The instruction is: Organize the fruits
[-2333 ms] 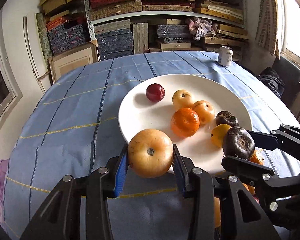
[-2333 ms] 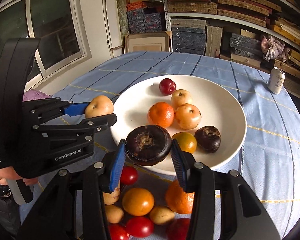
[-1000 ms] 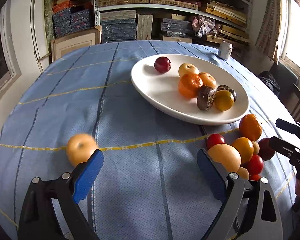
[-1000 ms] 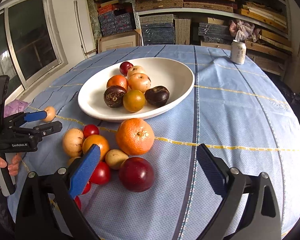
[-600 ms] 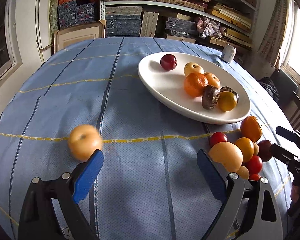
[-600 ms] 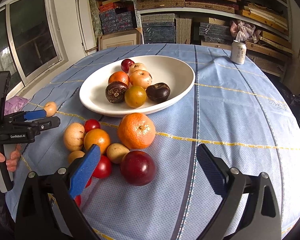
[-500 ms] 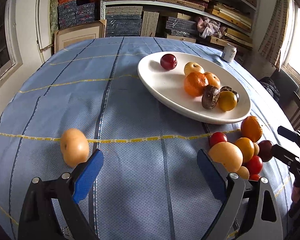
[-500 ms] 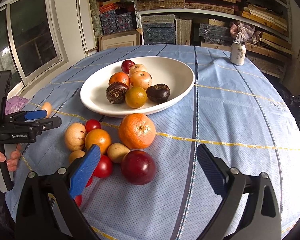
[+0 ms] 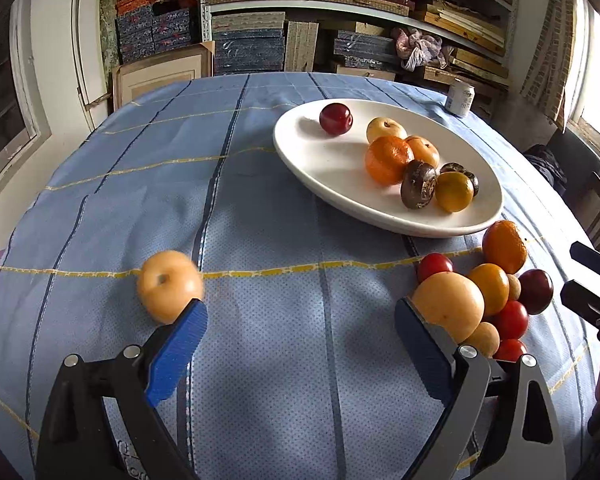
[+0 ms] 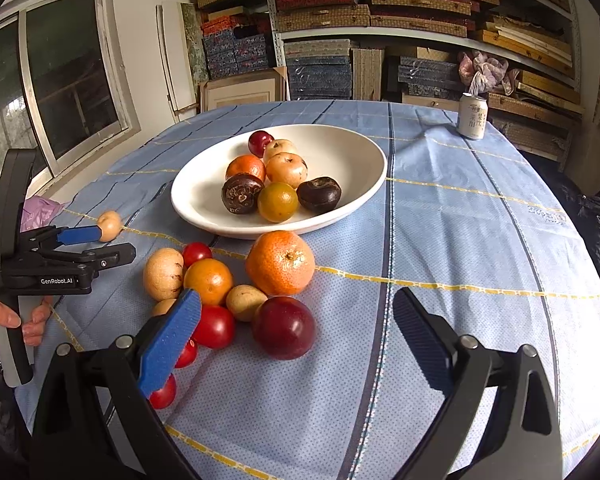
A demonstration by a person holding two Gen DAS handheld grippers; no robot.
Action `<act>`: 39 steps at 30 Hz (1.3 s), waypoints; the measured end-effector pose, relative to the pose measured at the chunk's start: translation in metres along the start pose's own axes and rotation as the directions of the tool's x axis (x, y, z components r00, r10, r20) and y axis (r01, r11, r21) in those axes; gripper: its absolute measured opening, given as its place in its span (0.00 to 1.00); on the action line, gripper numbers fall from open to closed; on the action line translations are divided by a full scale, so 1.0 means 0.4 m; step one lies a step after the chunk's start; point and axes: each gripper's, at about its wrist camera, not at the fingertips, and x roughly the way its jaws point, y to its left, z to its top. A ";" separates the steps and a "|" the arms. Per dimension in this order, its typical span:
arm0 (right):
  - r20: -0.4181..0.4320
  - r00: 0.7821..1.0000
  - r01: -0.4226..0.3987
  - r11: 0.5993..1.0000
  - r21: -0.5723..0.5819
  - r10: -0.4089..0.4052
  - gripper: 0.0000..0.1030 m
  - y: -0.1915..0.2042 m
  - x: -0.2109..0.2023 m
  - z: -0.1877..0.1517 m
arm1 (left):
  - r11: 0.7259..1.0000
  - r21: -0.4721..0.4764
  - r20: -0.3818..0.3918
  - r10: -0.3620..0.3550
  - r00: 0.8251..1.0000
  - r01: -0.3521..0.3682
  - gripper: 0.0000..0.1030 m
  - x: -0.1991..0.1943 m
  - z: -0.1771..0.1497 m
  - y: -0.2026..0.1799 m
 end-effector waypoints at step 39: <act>-0.155 0.987 -0.044 0.997 -0.059 0.034 0.92 0.202 0.015 -0.105 | 0.983 -0.054 -0.007 0.175 0.984 -0.176 0.92 -0.057 -0.052 0.111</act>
